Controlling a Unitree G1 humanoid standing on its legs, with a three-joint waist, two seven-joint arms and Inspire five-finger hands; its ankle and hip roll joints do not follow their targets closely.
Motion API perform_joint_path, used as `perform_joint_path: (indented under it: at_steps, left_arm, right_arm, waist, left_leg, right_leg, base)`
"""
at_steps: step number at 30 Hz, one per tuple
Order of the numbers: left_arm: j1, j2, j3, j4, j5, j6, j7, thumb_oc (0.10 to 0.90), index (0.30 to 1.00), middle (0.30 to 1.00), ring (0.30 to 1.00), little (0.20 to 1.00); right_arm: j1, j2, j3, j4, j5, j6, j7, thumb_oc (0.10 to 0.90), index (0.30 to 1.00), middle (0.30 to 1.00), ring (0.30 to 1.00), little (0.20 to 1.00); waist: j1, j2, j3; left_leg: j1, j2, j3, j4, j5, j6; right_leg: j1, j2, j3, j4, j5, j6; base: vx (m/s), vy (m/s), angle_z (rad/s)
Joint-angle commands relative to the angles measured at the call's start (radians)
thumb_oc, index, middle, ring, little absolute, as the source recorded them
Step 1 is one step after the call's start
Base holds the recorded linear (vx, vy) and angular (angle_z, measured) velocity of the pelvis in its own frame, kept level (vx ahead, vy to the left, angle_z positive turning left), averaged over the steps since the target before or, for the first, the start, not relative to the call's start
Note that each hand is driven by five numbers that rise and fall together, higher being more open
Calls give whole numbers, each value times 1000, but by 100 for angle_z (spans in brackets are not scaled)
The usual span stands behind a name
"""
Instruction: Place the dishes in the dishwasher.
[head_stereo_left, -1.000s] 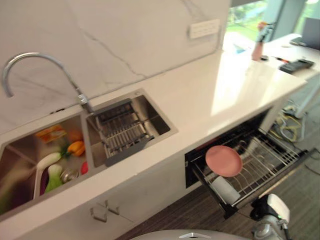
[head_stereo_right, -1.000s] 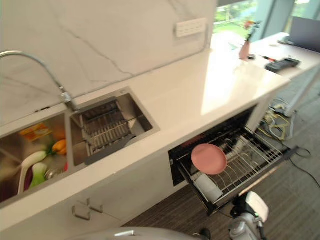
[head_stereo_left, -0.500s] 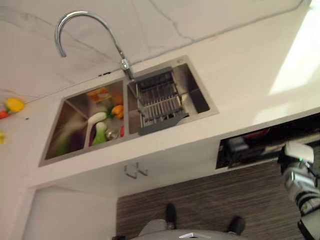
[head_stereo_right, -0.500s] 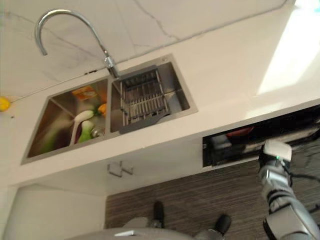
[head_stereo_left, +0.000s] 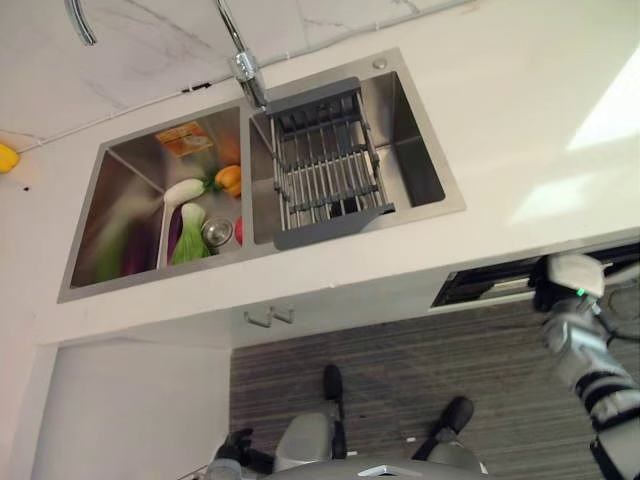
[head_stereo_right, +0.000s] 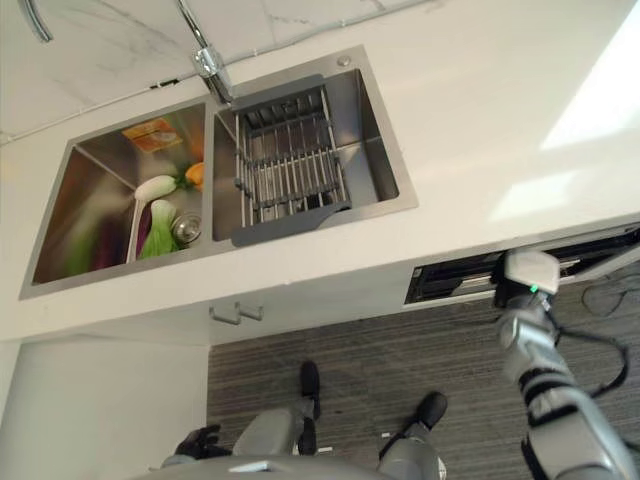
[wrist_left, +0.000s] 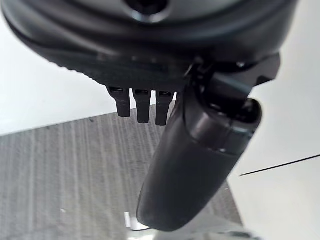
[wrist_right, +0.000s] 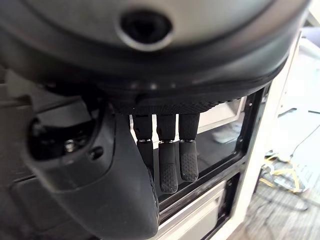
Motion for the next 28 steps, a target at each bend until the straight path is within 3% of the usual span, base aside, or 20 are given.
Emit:
perform_joint_path:
  at_steps: [1,6,9,11,12,13,14,15,16,20,23,28]
  left_arm:
    - [-6,39,-16,63,-60,-5,5,800,900,900,900,900]
    - [-5,33,84,122,-135,4,-19,800,900,900,900,900]
    - [-9,41,85,147,-163,7,-64,800,900,900,900,900]
    - [-14,55,74,160,-168,10,-98,800,900,900,900,900]
    - [-19,59,66,146,-179,5,-105,800,900,900,900,900]
    - [-24,62,60,126,-196,-3,-108,800,900,900,900,900]
    - [-26,72,54,111,-186,-11,-108,800,900,900,900,900]
    - [-26,72,54,110,-186,-11,-108,800,900,900,900,900]
    - [-33,84,59,116,-210,-9,-118,800,900,900,900,900]
    - [-50,100,74,193,-214,19,-172,800,900,900,900,900]
    - [-43,95,59,228,-156,26,-201,800,900,900,900,900]
    - [-21,54,-4,270,-57,43,-239,800,900,900,900,900]
  right_arm:
    - [23,139,4,-1,83,-71,-3,800,900,900,900,900]
    - [224,295,-155,226,326,-78,77,800,900,900,900,900]
    - [260,313,-200,311,388,-72,110,800,900,900,900,900]
    - [277,303,-238,402,425,-55,143,800,900,900,900,900]
    - [280,303,-250,425,446,-52,149,800,900,900,900,900]
    - [279,308,-263,450,473,-55,157,800,900,900,900,900]
    - [281,316,-271,483,505,-57,172,800,900,900,900,900]
    - [281,316,-271,484,506,-58,172,800,900,900,900,900]
    - [284,339,-274,509,571,-66,200,800,900,900,900,900]
    - [295,381,-281,527,667,-73,265,800,900,900,900,900]
    - [294,385,-274,540,662,-66,298,800,900,900,900,900]
    - [270,373,-263,576,642,-50,338,800,900,900,900,900]
  waist:
    - [18,-73,-87]
    - [-39,-135,-122]
    - [-59,-150,-119]
    - [-87,-152,-118]
    - [-97,-152,-111]
    - [-102,-146,-107]
    - [-105,-145,-111]
    - [-104,-146,-111]
    - [-108,-151,-117]
    - [-128,-168,-118]
    - [-127,-176,-154]
    - [-122,-159,-203]
  left_leg:
    - [-23,-29,25,9,-88,16]
    - [76,-47,52,4,-142,46]
    - [117,-61,61,3,-165,69]
    - [170,-85,54,3,-191,99]
    - [184,-93,43,3,-195,111]
    - [183,-91,42,3,-179,121]
    - [192,-95,27,3,-186,124]
    - [192,-95,28,3,-186,124]
    - [196,-104,-9,3,-184,121]
    - [203,-118,-78,3,-179,107]
    - [202,-117,-91,3,-184,91]
    - [200,-81,-78,3,-173,53]
  right_leg:
    - [80,-62,26,72,-148,55]
    - [88,-74,75,175,-165,67]
    - [55,-103,127,294,-160,82]
    - [-1,-143,204,486,-100,113]
    - [-30,-136,250,556,-84,114]
    - [-65,-103,288,595,-69,93]
    - [-86,-68,339,610,-90,91]
    - [-87,-69,340,612,-90,91]
    - [-77,-9,395,526,-167,54]
    - [-60,68,501,344,-204,35]
    - [37,64,450,215,-208,35]
    - [126,75,400,72,-180,31]
  base:
    - [99,46,1]
    - [92,101,-13]
    - [33,180,-33]
    - [52,242,-33]
    - [-32,166,-7]
    - [-29,111,14]
    - [-37,50,21]
    - [74,-21,8]
    - [60,-72,8]
    - [50,-92,48]
    - [92,-127,101]
    - [65,-128,37]
